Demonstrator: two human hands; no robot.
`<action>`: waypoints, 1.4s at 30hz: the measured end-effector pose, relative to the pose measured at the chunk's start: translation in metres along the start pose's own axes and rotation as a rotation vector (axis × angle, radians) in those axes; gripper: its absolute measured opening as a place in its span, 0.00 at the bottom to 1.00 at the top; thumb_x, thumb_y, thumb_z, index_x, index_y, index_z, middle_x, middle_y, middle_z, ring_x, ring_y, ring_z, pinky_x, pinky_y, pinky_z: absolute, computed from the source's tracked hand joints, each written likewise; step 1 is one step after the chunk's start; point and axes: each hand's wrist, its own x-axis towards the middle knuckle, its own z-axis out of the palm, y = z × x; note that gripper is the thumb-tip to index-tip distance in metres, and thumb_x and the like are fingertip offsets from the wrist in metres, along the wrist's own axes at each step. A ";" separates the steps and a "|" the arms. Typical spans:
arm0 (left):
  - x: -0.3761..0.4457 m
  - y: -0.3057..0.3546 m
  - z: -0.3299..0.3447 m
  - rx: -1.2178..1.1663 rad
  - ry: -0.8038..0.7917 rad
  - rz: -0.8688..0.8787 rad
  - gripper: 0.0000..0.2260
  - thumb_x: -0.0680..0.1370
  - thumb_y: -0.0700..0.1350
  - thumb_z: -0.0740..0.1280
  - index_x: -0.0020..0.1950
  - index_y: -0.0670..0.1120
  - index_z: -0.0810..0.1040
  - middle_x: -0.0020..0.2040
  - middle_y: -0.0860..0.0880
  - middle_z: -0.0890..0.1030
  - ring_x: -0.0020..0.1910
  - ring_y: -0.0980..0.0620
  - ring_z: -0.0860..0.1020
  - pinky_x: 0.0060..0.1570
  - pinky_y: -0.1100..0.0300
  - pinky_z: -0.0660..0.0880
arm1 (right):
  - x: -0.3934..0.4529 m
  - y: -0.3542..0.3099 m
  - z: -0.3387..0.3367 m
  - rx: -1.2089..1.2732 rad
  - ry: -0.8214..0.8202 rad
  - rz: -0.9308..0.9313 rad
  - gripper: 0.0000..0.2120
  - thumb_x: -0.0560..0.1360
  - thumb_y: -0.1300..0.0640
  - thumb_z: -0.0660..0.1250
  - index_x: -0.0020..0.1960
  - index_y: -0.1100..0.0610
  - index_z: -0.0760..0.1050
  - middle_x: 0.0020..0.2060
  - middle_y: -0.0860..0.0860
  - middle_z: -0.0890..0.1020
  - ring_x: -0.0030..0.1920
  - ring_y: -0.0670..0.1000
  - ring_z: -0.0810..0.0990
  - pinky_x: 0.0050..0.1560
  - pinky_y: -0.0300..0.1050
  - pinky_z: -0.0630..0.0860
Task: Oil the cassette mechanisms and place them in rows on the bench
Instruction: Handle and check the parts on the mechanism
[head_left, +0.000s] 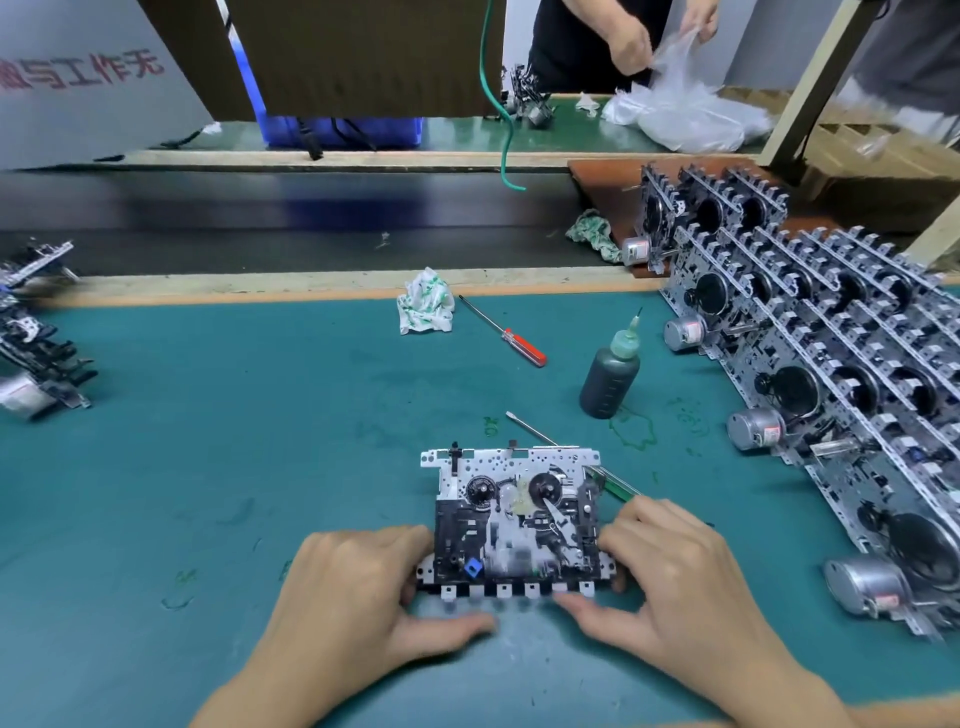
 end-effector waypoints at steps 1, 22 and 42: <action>0.000 0.001 0.000 0.000 -0.002 -0.009 0.28 0.63 0.72 0.62 0.25 0.47 0.68 0.20 0.56 0.68 0.17 0.55 0.67 0.18 0.68 0.63 | 0.000 0.000 0.001 -0.011 0.007 0.008 0.25 0.68 0.37 0.64 0.26 0.56 0.68 0.25 0.47 0.70 0.31 0.47 0.66 0.33 0.39 0.63; 0.000 0.012 0.004 -0.006 -0.023 -0.073 0.27 0.60 0.74 0.63 0.24 0.49 0.72 0.18 0.54 0.67 0.17 0.56 0.67 0.18 0.67 0.62 | -0.002 -0.005 0.005 -0.076 0.060 0.107 0.28 0.63 0.31 0.65 0.25 0.55 0.64 0.23 0.47 0.68 0.26 0.49 0.66 0.31 0.41 0.61; 0.000 0.008 -0.003 -0.137 -0.080 -0.037 0.26 0.60 0.76 0.63 0.31 0.61 0.53 0.19 0.55 0.66 0.23 0.57 0.69 0.23 0.71 0.55 | -0.003 -0.007 0.001 -0.034 0.004 0.105 0.27 0.63 0.32 0.65 0.26 0.56 0.67 0.24 0.47 0.67 0.28 0.46 0.61 0.32 0.39 0.59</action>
